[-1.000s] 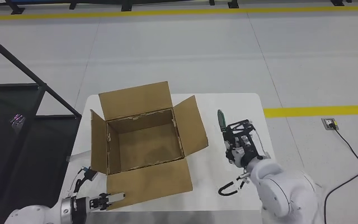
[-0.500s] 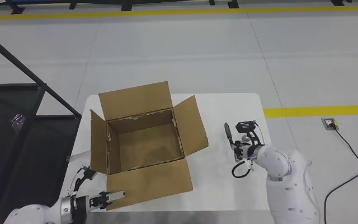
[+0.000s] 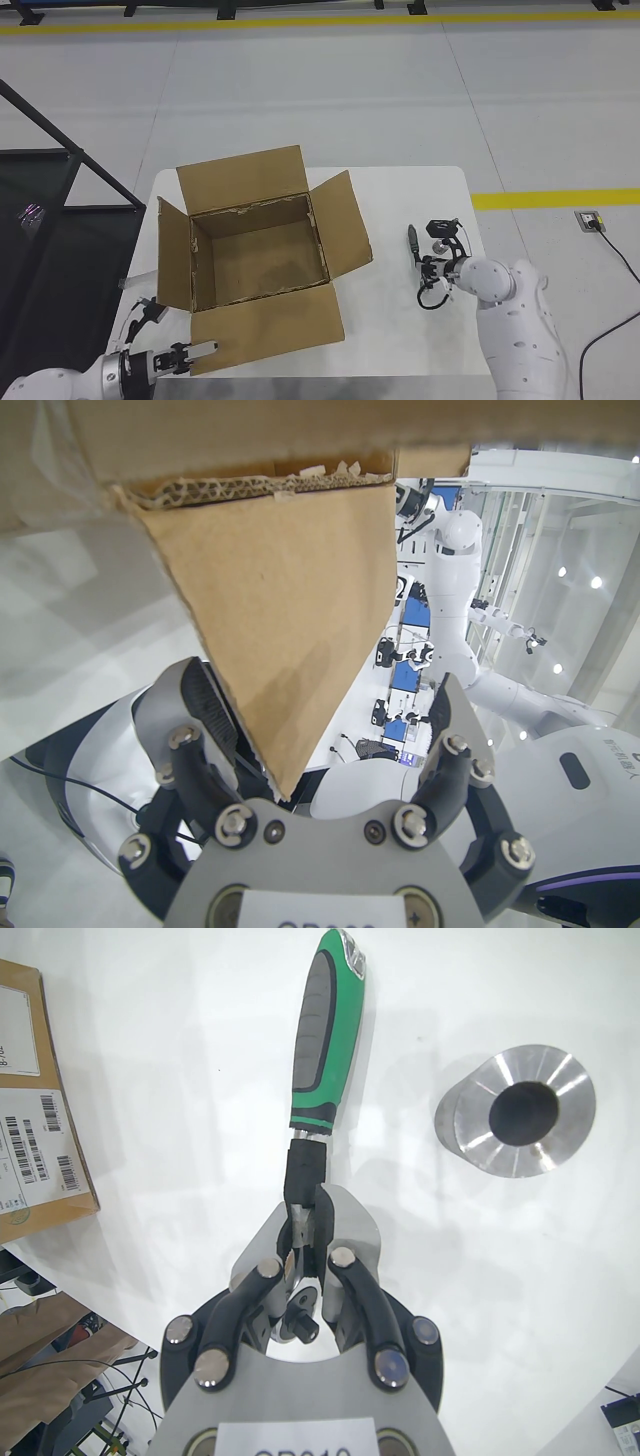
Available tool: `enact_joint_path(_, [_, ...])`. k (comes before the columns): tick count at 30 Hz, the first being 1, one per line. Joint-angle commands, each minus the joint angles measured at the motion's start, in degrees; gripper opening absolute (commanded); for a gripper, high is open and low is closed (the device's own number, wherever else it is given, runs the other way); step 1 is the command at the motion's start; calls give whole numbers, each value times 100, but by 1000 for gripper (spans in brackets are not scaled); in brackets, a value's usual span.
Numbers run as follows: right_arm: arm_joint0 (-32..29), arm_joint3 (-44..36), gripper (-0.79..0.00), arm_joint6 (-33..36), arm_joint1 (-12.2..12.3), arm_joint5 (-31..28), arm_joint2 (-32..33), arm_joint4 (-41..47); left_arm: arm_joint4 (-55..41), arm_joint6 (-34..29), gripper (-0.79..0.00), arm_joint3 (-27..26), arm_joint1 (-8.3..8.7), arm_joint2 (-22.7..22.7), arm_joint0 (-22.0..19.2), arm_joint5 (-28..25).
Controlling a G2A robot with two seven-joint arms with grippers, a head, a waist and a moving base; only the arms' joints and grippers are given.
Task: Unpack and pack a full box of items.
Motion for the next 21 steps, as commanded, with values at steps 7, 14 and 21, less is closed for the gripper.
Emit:
enact_joint_path(7, [-37, -43, -400, -37, 74, 107, -138, 168, 45, 24, 0, -4, 18, -35, 37, -51])
enact_joint_path(14, [-345, -816, -9, -113, 117, 214, -290, 386, -85, 165, 0, -1, 18, -84, 146, -142])
enact_joint_path(21, [-1121, -3127, 0, 43, 114, 587, -652, 744, -1162, 803, 0, -189, -45, -356, 446, -264])
